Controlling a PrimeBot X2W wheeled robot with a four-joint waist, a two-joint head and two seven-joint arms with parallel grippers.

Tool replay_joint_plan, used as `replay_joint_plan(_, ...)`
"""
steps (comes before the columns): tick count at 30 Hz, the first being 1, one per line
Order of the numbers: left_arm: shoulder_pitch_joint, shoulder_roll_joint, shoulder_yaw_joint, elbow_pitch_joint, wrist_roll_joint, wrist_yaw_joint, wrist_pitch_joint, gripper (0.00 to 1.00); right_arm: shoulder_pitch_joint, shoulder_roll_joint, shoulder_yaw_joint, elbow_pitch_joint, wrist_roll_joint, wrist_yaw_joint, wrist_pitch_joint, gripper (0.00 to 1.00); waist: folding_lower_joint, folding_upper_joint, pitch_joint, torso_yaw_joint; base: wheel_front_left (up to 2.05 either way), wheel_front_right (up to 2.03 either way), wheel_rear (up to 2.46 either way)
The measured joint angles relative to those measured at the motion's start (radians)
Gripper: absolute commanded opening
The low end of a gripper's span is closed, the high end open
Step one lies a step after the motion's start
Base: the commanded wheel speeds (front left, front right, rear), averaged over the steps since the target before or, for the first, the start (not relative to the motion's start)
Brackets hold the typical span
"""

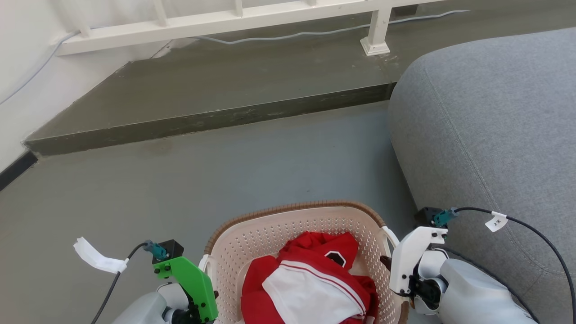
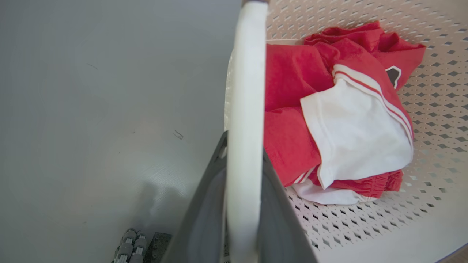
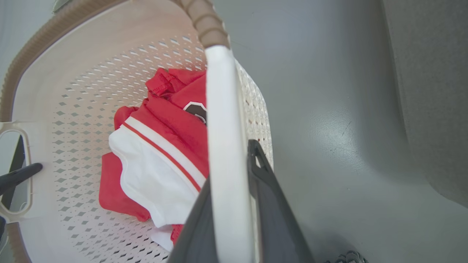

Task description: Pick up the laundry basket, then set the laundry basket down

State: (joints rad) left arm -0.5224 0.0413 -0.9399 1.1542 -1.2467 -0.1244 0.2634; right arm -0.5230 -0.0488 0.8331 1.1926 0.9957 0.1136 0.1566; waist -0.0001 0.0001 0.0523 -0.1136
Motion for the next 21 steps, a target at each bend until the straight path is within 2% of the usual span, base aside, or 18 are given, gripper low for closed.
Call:
replay_joint_plan(11, -0.028, 0.0, -0.002, -0.008, 0.0, 0.0, -0.002, 0.0, -0.006, -0.005, 0.002, -0.001, 0.003, 0.0, -0.011, 0.0, 0.0, 0.0, 0.028, 0.0, 0.0, 0.0, 0.0)
replay_joint_plan(21, -0.098, 0.021, -0.007, -0.059, 0.004, 0.0, -0.047, 0.0, -0.067, -0.013, -0.013, -0.012, 0.007, 0.0, -0.094, 0.0, 0.0001, 0.0, 0.138, 0.007, 0.0, 0.0, 0.0)
